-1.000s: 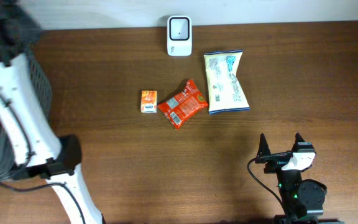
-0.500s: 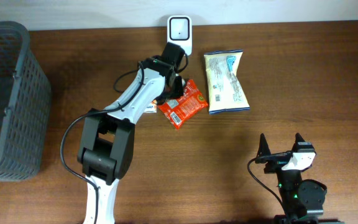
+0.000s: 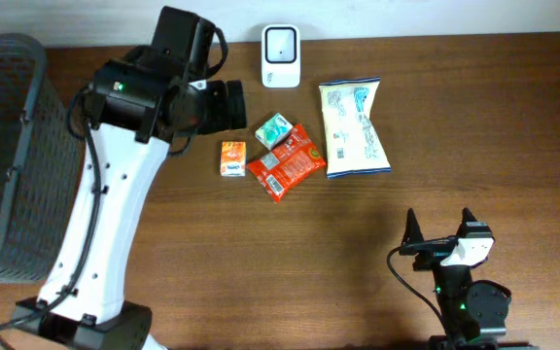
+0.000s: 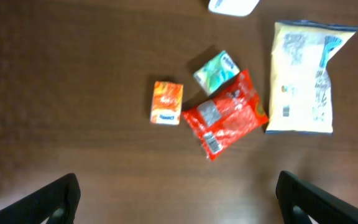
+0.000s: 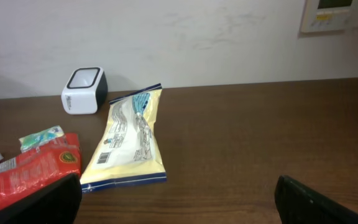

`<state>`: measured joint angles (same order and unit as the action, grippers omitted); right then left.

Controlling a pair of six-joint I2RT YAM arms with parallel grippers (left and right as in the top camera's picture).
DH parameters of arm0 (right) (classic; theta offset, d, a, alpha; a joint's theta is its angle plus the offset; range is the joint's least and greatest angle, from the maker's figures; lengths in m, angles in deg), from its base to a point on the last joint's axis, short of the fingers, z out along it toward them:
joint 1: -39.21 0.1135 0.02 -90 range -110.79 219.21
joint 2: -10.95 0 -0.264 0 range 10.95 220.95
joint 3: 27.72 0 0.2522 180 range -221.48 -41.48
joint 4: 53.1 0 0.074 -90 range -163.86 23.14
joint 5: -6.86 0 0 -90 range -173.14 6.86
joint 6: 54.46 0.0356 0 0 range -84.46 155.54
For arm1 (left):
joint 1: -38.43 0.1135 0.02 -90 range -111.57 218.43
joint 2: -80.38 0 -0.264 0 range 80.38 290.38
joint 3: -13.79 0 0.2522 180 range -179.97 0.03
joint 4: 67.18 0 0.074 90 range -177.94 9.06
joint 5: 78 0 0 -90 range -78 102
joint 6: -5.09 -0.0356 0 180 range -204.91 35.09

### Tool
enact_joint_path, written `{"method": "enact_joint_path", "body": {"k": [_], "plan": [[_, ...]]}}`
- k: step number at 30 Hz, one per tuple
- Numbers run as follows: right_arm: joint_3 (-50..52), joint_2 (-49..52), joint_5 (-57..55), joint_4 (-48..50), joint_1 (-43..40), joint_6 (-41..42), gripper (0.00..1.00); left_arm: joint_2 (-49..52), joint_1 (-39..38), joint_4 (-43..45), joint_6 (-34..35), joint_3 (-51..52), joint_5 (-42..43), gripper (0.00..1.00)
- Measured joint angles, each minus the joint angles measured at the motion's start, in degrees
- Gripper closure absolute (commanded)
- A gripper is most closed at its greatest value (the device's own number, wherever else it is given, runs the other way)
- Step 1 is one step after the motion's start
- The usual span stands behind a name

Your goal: Scan the item barcode

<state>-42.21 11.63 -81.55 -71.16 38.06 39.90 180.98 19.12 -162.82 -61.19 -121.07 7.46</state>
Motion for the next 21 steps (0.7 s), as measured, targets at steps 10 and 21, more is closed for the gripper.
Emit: {"method": "enact_joint_path", "body": {"k": [10,21], "plan": [[0.0,0.0,0.0,0.0,0.0,0.0,0.02,-9.2,4.2,-15.0,-1.7,10.5,-0.4,0.01],[0.0,0.0,0.0,0.0,0.0,0.0,0.02,-33.4,4.2,14.5,12.2,55.8,-4.8,0.01]]}}
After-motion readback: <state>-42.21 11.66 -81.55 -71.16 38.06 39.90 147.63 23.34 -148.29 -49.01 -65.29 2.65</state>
